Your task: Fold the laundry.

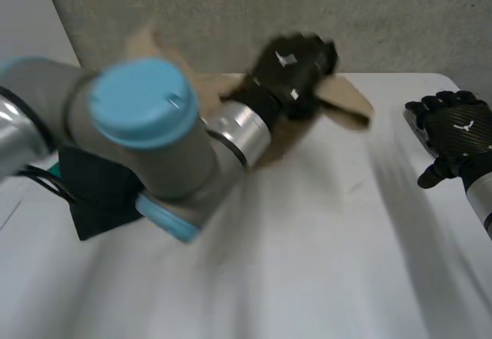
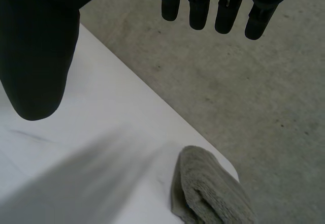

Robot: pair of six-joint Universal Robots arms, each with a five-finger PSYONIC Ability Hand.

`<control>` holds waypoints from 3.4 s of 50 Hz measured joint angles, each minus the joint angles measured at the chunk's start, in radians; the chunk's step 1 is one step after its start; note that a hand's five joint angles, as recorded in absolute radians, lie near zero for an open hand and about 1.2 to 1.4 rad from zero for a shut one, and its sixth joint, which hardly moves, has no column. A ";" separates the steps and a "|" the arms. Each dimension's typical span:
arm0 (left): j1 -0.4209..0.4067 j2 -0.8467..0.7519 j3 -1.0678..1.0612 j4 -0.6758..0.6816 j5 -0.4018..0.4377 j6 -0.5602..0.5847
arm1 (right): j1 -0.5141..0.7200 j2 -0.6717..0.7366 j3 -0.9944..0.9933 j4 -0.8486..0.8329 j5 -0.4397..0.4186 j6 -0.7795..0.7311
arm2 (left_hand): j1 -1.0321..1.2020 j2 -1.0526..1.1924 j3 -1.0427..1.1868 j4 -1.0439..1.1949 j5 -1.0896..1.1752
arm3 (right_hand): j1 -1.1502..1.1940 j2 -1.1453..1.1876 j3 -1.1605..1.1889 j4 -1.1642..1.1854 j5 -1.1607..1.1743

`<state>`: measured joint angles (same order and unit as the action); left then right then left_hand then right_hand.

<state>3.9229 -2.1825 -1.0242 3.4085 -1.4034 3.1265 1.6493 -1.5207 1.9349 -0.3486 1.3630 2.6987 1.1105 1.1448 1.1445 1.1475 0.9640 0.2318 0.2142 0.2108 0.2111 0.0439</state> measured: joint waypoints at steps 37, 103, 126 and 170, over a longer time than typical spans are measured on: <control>0.407 0.345 -0.601 -0.014 0.001 0.326 | 0.377 0.253 -0.212 0.231 -0.074 -0.032 | -0.905 -0.922 -0.916 -0.929 -0.917 | 0.000 0.000 0.000 0.000 0.000; 0.462 -0.018 -0.372 0.134 -0.128 0.678 | 0.420 0.447 -0.253 0.005 0.162 -0.199 | -0.915 -0.929 -0.923 -0.936 -0.919 | 0.000 0.000 0.000 0.000 0.000; 0.572 -0.360 0.060 0.006 -0.149 0.687 | 0.420 0.444 -0.241 0.005 0.154 -0.201 | -0.115 0.016 0.016 0.025 -0.075 | 0.000 0.000 0.000 0.000 0.000; 0.517 0.144 -0.563 0.006 -0.112 0.677 | 0.420 0.427 -0.237 0.011 0.155 -0.201 | -0.816 -0.858 -0.861 -0.860 -0.847 | 0.000 0.000 0.000 0.000 0.000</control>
<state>4.4403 -2.0388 -1.5874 3.4144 -1.5158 3.8034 2.0696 -1.0940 1.6981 -0.3374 1.5184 2.4973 0.2946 0.2864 0.2837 0.2879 0.1168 0.2318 0.2142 0.2108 0.2111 0.0438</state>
